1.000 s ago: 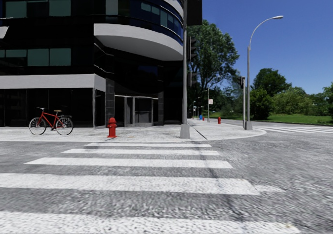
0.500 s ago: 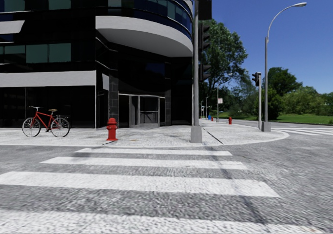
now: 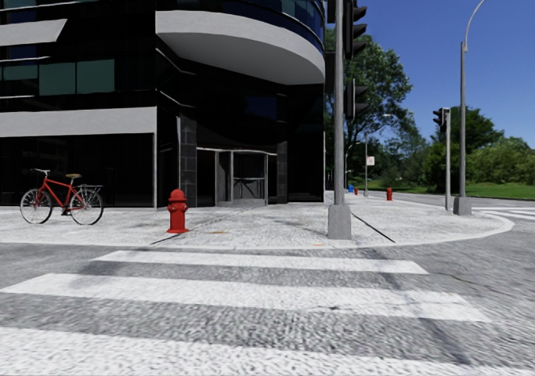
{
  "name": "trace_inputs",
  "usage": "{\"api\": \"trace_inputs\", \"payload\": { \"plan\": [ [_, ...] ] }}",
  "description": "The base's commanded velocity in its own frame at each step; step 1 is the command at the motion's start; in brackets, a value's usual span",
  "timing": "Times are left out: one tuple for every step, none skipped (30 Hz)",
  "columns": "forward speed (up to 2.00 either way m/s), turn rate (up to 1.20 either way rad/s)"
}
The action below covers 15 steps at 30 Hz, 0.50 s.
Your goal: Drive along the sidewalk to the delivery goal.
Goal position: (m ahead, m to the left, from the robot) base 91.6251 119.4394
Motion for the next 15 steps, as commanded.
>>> {"api": "trace_inputs", "payload": {
  "plan": [
    [2.0, 0.27],
    [2.0, 0.27],
    [2.0, 0.27],
    [2.0, 0.27],
    [2.0, 0.27],
    [2.0, 0.27],
    [2.0, 0.27],
    [2.0, 0.27],
    [2.0, 0.27],
    [2.0, 0.27],
    [2.0, 0.24],
    [2.0, 0.0],
    [2.0, 0.0],
    [2.0, 0.0],
    [2.0, 0.0]
  ]
}}
